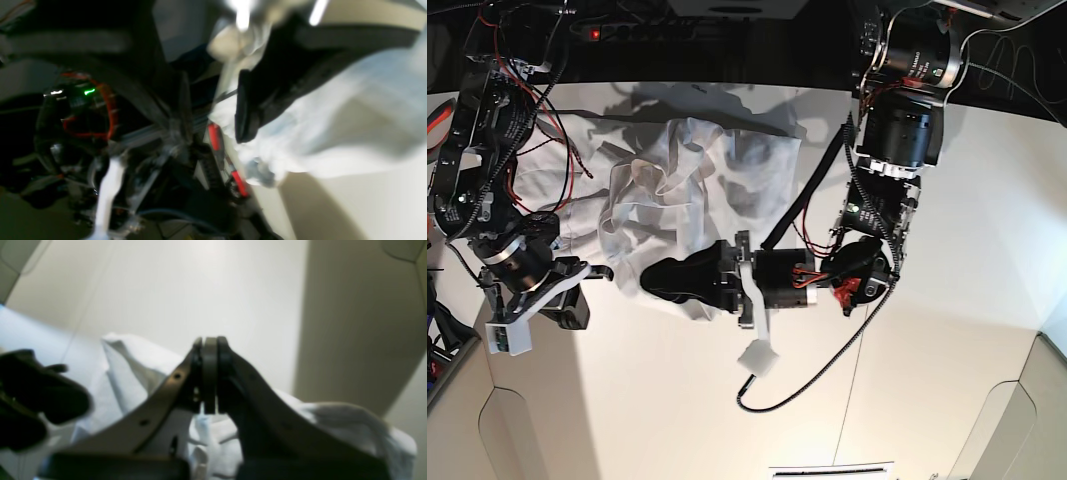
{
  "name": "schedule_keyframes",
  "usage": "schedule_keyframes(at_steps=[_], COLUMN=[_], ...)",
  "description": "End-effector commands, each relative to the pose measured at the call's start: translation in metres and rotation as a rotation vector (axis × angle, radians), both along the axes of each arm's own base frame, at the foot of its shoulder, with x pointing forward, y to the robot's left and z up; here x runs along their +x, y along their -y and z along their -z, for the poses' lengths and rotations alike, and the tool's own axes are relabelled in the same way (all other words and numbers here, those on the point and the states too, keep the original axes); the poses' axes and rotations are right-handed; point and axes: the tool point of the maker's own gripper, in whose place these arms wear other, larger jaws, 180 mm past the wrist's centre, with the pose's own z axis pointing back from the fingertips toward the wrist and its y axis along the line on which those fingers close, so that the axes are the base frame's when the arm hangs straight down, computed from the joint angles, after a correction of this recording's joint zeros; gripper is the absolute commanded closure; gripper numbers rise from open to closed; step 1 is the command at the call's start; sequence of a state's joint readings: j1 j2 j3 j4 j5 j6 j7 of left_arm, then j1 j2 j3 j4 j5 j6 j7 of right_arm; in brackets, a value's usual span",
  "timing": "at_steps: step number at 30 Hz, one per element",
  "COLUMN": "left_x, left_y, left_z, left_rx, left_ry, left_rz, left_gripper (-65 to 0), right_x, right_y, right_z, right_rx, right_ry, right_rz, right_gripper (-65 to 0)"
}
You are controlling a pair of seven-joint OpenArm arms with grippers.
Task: Layout the t-shirt on the table in an organized manner, then fold the t-shirt properly
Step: 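Push the bunched shirt together with the left gripper near the right gripper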
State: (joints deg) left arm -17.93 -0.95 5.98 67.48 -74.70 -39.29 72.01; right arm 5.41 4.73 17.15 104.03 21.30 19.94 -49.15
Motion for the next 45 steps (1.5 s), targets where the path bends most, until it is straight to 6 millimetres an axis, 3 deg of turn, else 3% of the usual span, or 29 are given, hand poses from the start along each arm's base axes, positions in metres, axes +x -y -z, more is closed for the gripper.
schedule_keyframes(at_steps=[1, 7, 13, 23, 30, 38, 45], left_x=[0.013, 0.026, 0.031, 0.025, 0.024, 0.018, 0.016], left_y=[-0.008, -0.052, -0.051, -0.021, 0.003, 0.056, 0.073], left_z=[-0.016, 0.010, 0.022, 0.050, 0.058, 0.035, 0.035], left_rx=[-0.015, 0.134, 0.202, 0.371, 0.452, 0.362, 0.395], left_ry=[0.058, 0.073, 0.100, 0.218, 0.326, 0.341, 0.407], left_rz=[-0.024, -0.106, -0.139, -0.095, -0.075, -0.064, -0.044], left_gripper=[-25.3, -25.3, -25.5, -30.1, -30.6, -30.6, -30.5], right_x=[0.007, -0.004, -0.016, -0.030, -0.030, -0.030, -0.030], right_y=[0.011, 0.080, 0.096, 0.111, 0.112, 0.112, 0.112], right_z=[-0.018, -0.021, -0.023, -0.014, -0.015, -0.015, -0.015], right_rx=[0.007, 0.023, 0.073, -0.010, -0.011, -0.011, -0.011], right_ry=[0.063, 0.064, 0.074, 0.033, 0.037, 0.037, 0.037], right_rz=[0.031, 0.236, 0.251, 0.232, 0.231, 0.230, 0.230], right_gripper=[0.0, 0.0, 0.0, 0.0, 0.0, 0.0, 0.0])
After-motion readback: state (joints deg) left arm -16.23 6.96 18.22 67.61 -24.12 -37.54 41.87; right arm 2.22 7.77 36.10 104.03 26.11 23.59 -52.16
